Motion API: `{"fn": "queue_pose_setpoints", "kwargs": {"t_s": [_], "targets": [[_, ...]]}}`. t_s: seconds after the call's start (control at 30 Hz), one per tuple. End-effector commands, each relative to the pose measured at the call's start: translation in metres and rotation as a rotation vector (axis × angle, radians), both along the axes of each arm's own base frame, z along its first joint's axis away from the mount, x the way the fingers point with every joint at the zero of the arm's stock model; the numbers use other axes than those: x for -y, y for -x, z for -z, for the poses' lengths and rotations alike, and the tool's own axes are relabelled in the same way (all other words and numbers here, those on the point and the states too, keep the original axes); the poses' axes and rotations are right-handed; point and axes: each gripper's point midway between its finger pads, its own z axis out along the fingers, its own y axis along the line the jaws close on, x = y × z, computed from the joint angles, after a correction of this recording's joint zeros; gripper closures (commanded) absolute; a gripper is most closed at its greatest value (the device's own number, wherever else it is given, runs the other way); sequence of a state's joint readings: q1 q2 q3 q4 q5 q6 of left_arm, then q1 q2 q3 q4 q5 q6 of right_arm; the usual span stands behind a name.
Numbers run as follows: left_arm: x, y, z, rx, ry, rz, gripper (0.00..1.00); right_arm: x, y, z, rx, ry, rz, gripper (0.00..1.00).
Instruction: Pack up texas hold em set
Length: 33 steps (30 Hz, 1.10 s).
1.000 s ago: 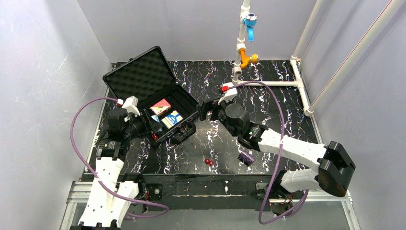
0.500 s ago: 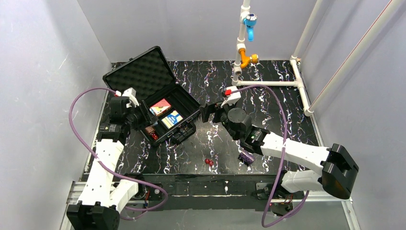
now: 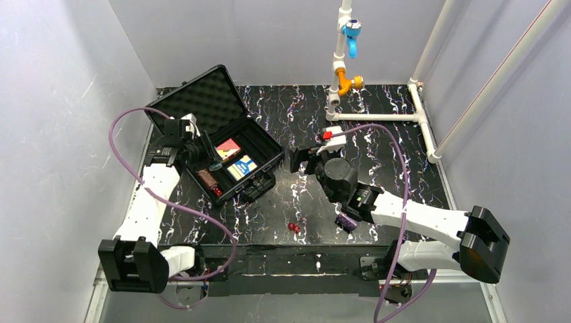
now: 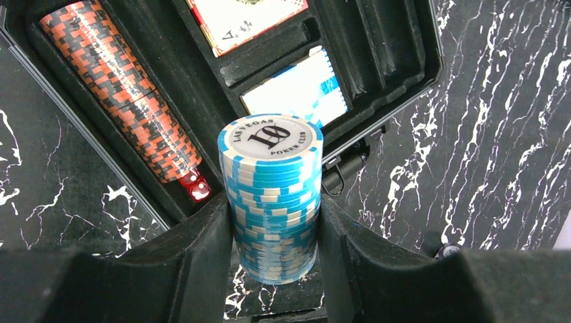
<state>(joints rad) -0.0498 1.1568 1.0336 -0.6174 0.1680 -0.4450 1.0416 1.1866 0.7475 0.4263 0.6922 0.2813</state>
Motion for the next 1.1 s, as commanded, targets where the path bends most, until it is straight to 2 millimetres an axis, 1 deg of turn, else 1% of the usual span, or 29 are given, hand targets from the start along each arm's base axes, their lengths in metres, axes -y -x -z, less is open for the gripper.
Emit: {"fn": "queue_pose_setpoints", "kwargs": {"t_s": [0.0, 0.13, 0.33, 0.37, 0.4, 0.5, 0.8, 1.07], "targets": [[-0.004, -0.019, -0.016, 0.03, -0.026, -0.009, 1.0, 0.014, -0.001, -0.022, 0.06, -0.058, 0.082, 0.02], [-0.008, -0.027, -0.005, -0.011, -0.045, -0.037, 1.0, 0.013, 0.002, -0.022, 0.066, -0.059, 0.085, 0.02], [-0.024, -0.032, 0.009, -0.068, -0.114, -0.106, 1.0, 0.013, 0.004, -0.021, 0.07, -0.055, 0.084, 0.02], [-0.024, -0.032, 0.012, -0.08, -0.118, -0.103, 1.0, 0.013, 0.005, -0.021, 0.072, -0.056, 0.083, 0.02], [-0.029, -0.034, 0.015, -0.089, -0.145, -0.119, 1.0, 0.012, 0.005, -0.02, 0.071, -0.056, 0.082, 0.02], [-0.035, -0.037, 0.026, -0.13, -0.175, -0.143, 1.0, 0.012, 0.006, -0.021, 0.075, -0.057, 0.08, 0.02], [-0.041, -0.046, 0.054, -0.223, -0.19, -0.219, 1.0, 0.014, 0.007, -0.022, 0.085, -0.049, 0.087, 0.02], [-0.047, -0.049, 0.077, -0.291, -0.211, -0.281, 1.0, 0.016, 0.009, -0.022, 0.089, -0.042, 0.093, 0.02]]}}
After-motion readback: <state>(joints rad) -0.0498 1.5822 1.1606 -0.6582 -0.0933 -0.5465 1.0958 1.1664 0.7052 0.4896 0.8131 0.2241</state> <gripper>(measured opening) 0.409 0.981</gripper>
